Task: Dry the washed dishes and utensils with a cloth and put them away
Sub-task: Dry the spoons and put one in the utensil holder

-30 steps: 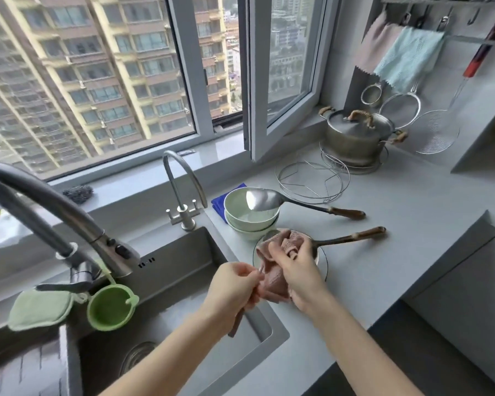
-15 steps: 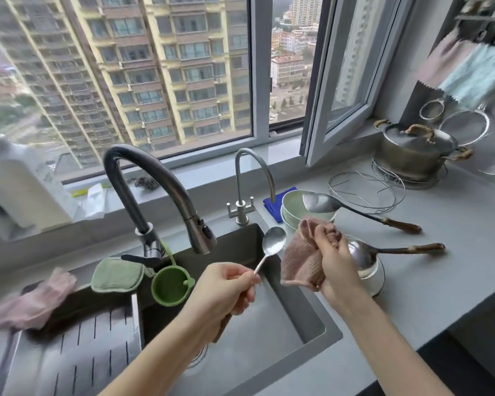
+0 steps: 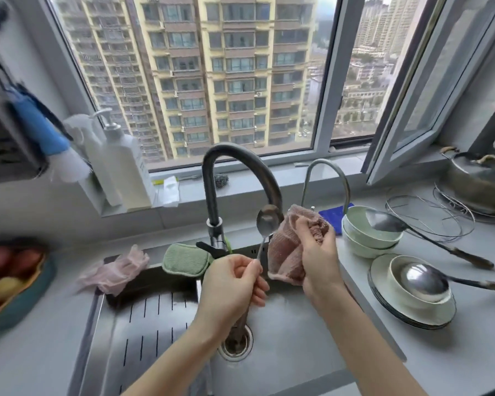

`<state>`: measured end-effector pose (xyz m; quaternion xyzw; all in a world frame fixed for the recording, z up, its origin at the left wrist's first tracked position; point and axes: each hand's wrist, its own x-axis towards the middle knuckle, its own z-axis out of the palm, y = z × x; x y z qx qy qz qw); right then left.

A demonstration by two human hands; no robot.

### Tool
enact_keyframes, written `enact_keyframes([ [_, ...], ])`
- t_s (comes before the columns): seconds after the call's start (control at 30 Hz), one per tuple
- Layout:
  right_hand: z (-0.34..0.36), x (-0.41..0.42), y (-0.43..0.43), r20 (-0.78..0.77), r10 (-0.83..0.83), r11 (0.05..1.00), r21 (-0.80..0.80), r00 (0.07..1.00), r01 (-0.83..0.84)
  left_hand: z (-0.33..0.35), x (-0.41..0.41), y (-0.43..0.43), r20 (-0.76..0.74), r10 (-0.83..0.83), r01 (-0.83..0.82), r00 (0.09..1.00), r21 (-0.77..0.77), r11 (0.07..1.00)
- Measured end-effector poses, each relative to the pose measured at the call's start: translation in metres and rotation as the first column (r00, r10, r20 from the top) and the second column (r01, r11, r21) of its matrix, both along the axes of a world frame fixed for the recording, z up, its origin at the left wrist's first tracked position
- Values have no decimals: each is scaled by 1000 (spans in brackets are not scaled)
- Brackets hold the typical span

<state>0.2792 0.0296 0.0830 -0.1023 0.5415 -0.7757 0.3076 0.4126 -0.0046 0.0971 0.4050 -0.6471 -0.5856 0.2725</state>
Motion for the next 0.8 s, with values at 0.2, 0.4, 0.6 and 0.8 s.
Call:
enact_keyframes([
  [0.2,17,68,-27,-130,314,949,16,940,-315,6,50,-28,177,-76,106,981,-167,980],
  [0.4,31,93,-52,-246,605,796,198,757,-572,38,117,-92,207,160,-39,965,-489,872],
  [0.6,51,134,-94,-363,696,714,265,619,-648,60,148,-137,91,167,-73,982,-630,773],
  [0.8,77,153,-127,-475,719,677,315,507,-666,91,204,-211,-32,291,-259,956,-555,790],
])
